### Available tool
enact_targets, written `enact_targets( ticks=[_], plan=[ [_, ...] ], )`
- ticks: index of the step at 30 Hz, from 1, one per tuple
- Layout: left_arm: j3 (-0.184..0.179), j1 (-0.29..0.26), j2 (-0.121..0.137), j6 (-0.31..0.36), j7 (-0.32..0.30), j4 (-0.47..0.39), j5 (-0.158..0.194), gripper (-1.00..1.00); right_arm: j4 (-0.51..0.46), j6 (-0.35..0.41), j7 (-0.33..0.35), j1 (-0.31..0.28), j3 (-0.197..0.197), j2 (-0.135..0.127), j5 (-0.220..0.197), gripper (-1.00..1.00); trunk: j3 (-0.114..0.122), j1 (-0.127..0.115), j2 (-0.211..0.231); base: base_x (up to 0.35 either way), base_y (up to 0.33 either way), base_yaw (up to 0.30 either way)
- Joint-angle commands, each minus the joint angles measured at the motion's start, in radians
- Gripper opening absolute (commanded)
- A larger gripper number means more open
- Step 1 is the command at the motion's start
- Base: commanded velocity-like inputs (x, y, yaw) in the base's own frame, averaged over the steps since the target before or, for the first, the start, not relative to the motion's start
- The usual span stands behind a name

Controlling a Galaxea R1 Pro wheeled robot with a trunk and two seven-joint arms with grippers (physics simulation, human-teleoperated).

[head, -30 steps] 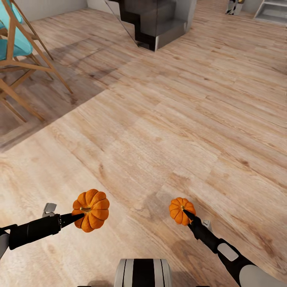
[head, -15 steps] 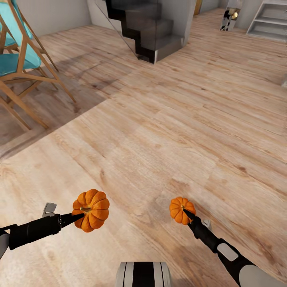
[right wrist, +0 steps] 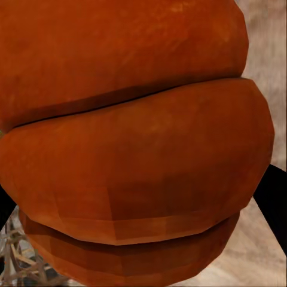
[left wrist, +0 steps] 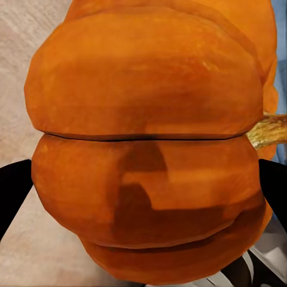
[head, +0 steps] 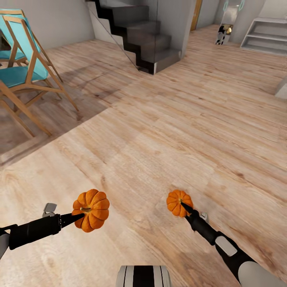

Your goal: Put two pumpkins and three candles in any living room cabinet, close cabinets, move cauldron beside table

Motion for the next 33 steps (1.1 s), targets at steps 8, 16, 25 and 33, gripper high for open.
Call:
enact_targets(
  ticks=[8,16,25,33],
  plan=[
    [-0.003,0.000,-0.002,0.003,0.001,0.000,0.001,-1.00,-0.023,0.061,0.152,0.006,0.006,-0.052,-0.004,-1.00,0.030,-0.004,0.002,0.000,0.000,0.000],
    [-0.008,0.000,-0.004,0.001,0.002,0.000,0.001,-1.00,-0.027,0.059,0.146,0.008,0.008,-0.053,-0.002,-1.00,0.062,-0.007,0.004,0.000,0.000,0.004],
    [-0.001,0.000,-0.001,0.002,0.001,0.000,0.000,-1.00,-0.024,0.040,0.147,0.008,0.010,-0.053,-0.002,-1.00,0.107,-0.011,0.006,0.000,0.000,0.175],
    [-0.001,0.000,-0.001,0.001,0.002,0.000,-0.001,-1.00,-0.016,0.005,0.149,0.008,0.010,-0.053,-0.002,-1.00,0.149,-0.015,0.008,0.000,0.000,0.170]
  ],
)
